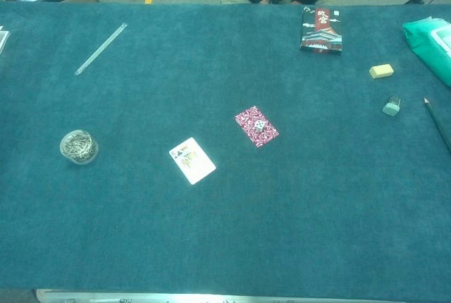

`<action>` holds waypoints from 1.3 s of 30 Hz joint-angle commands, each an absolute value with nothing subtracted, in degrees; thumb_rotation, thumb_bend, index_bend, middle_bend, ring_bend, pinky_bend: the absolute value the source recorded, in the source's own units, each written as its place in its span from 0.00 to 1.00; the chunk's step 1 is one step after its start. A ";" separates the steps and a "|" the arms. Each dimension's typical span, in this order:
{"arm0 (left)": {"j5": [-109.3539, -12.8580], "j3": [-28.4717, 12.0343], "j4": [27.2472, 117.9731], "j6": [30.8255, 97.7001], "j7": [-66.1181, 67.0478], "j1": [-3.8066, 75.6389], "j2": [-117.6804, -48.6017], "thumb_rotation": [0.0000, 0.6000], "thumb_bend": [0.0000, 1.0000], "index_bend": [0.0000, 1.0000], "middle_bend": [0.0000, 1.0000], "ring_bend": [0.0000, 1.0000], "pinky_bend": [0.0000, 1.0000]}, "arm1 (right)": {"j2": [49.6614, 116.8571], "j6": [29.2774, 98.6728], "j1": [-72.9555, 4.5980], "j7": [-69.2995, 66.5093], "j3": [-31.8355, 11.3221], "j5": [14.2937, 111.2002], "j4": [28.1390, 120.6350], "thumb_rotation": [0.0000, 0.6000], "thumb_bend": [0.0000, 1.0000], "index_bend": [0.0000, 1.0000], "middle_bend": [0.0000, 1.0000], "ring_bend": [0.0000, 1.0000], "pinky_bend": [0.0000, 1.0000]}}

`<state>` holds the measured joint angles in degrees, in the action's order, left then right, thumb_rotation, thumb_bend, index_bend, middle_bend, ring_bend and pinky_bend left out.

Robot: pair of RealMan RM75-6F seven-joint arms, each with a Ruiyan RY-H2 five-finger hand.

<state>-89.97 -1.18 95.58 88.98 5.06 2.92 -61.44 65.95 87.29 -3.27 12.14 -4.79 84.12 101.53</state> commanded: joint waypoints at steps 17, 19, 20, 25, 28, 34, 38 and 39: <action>-90.74 -0.82 95.15 89.78 4.10 2.50 -61.26 1.00 0.27 0.27 0.21 0.13 0.13 | 65.89 79.88 -9.73 9.58 -5.62 88.69 102.53 1.00 0.32 0.48 0.17 0.00 0.00; -90.60 -0.79 95.10 90.01 3.97 2.28 -61.21 1.00 0.27 0.27 0.21 0.13 0.13 | 66.24 76.93 -11.83 10.20 -6.02 88.45 103.00 1.00 0.32 0.51 0.18 0.00 0.00; -90.51 -0.76 95.09 90.06 3.91 2.19 -61.20 1.00 0.27 0.27 0.21 0.13 0.13 | 66.57 75.49 -12.73 10.59 -6.19 87.95 103.21 1.00 0.32 0.52 0.18 0.00 0.00; -90.85 -0.59 95.06 90.42 3.63 1.95 -61.29 1.00 0.27 0.27 0.21 0.13 0.13 | 69.81 67.28 -17.83 14.34 -7.67 82.48 103.66 1.00 0.22 0.52 0.18 0.00 0.00; -91.04 -0.60 95.02 90.76 3.55 1.81 -61.21 1.00 0.27 0.27 0.21 0.13 0.13 | 72.81 64.28 -20.63 16.18 -8.94 79.56 103.05 1.00 0.19 0.52 0.18 0.00 0.00; -91.13 -0.56 94.55 91.09 2.89 1.57 -61.23 1.00 0.27 0.27 0.21 0.13 0.13 | 77.81 59.36 -25.66 19.88 -10.79 73.68 101.08 1.00 0.17 0.52 0.18 0.00 0.00; -90.95 -0.52 94.27 91.13 2.56 1.40 -61.33 1.00 0.27 0.27 0.21 0.13 0.13 | 80.20 57.00 -28.44 22.87 -11.19 70.25 100.18 1.00 0.17 0.52 0.18 0.00 0.00; -90.94 -0.55 94.26 91.24 2.41 1.34 -61.30 1.00 0.27 0.27 0.21 0.13 0.13 | 80.91 56.40 -29.29 23.87 -11.27 69.26 99.94 1.00 0.17 0.52 0.18 0.00 0.00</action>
